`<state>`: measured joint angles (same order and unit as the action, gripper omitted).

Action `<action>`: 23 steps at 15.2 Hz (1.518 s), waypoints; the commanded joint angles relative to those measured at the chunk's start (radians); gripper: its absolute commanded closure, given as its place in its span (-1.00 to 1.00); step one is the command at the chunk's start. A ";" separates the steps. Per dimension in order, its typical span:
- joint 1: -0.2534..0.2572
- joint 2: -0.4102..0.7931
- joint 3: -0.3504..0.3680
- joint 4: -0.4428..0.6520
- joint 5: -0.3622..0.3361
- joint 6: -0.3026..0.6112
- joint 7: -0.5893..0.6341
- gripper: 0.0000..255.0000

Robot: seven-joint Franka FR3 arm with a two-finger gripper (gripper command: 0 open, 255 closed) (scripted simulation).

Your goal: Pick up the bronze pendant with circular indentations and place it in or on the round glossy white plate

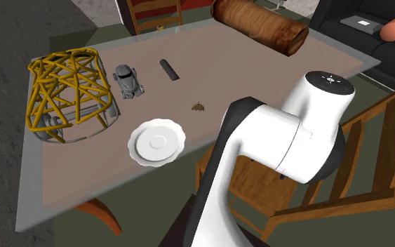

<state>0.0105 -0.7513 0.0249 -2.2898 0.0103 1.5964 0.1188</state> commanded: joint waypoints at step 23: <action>-0.188 0.396 0.665 0.388 0.152 0.107 1.208 -1.00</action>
<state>-0.1609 -0.3917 0.6570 -1.9288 0.1763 1.6923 1.2625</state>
